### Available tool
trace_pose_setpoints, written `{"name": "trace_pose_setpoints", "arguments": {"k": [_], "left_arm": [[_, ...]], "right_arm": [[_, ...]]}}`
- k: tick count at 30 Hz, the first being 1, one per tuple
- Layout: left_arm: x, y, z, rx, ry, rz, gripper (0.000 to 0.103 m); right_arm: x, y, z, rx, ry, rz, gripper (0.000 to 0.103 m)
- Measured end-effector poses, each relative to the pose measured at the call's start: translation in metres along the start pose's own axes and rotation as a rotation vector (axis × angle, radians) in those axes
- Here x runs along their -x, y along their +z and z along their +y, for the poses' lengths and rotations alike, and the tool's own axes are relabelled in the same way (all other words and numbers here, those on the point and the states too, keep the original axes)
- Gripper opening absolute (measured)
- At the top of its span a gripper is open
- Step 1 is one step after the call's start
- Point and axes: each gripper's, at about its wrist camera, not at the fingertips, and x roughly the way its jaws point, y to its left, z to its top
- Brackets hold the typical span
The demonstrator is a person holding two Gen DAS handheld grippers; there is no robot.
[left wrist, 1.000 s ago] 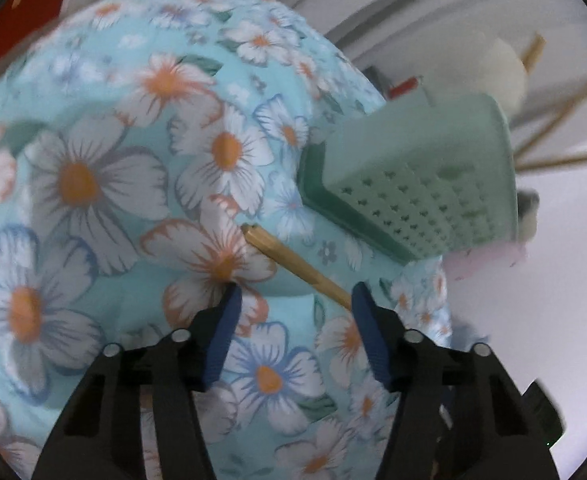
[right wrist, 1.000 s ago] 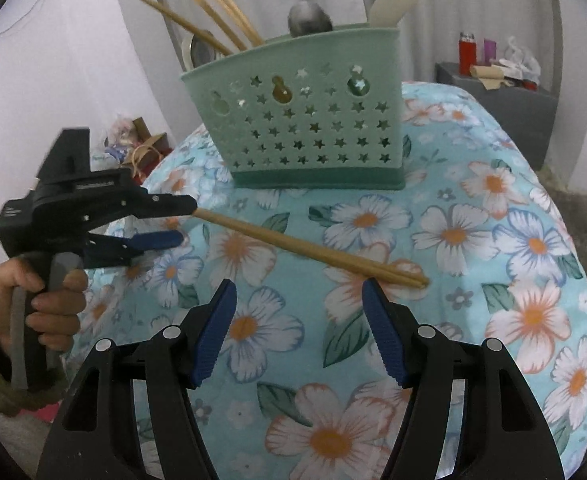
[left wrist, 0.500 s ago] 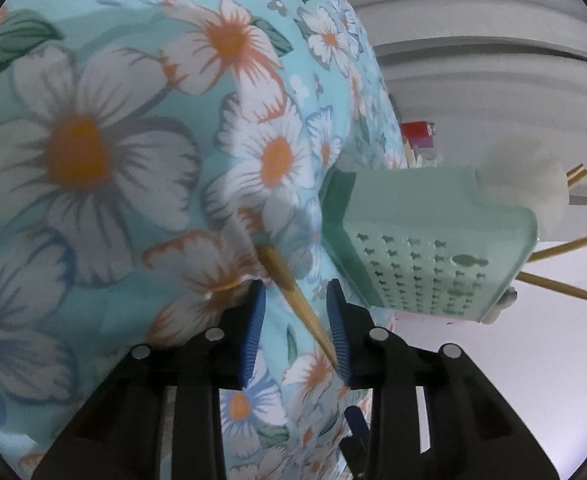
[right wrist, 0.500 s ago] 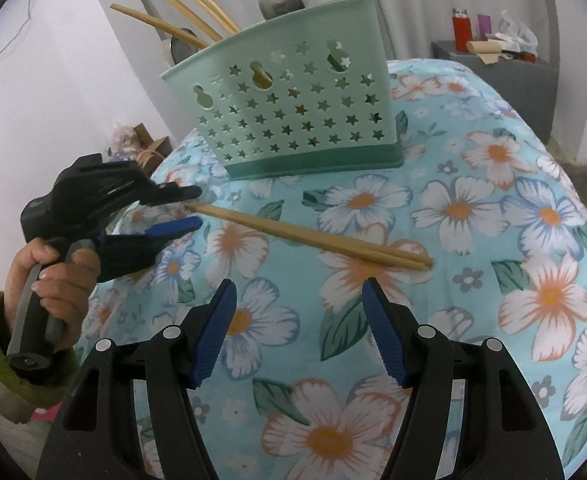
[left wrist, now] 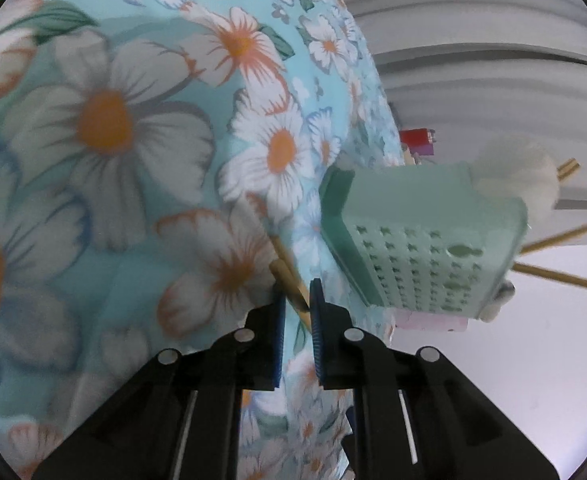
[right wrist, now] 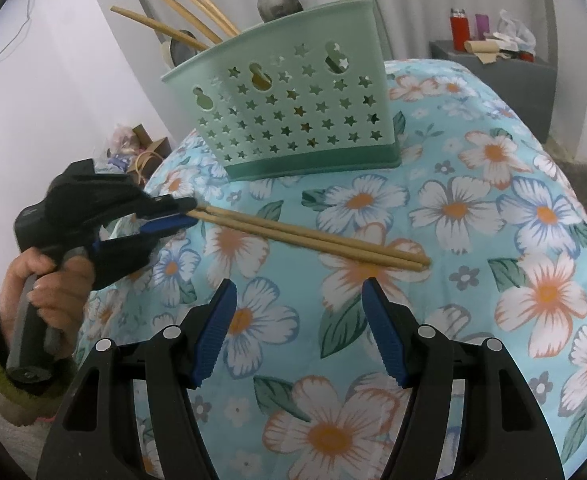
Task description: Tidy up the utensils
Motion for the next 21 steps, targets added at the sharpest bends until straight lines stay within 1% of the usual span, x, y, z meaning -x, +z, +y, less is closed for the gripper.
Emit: {"name": "trace_pose_setpoints", "arguments": {"k": [6, 10, 12, 15, 18, 21], "left_arm": [[0.022, -0.013, 0.007, 0.015, -0.008, 0.010, 0.011], [0.020, -0.015, 0.016, 0.042, -0.013, 0.027, 0.011], [0.016, -0.015, 0.023, 0.088, -0.027, 0.044, 0.013], [0.010, -0.016, 0.028, 0.124, -0.042, 0.057, 0.015], [0.001, -0.014, 0.028, 0.137, -0.048, 0.058, 0.017], [0.005, -0.017, 0.029, 0.137, -0.046, 0.056, 0.017]], "right_arm": [[-0.003, 0.001, 0.002, 0.006, 0.013, 0.006, 0.062], [-0.005, 0.000, 0.004, 0.008, 0.020, 0.011, 0.062], [-0.006, 0.000, 0.005, 0.009, 0.022, 0.013, 0.062], [-0.005, 0.000, 0.006, 0.012, 0.019, 0.011, 0.062], [-0.004, 0.000, 0.004, 0.008, 0.016, 0.010, 0.062], [-0.005, 0.000, 0.002, 0.000, 0.014, 0.011, 0.062]]}}
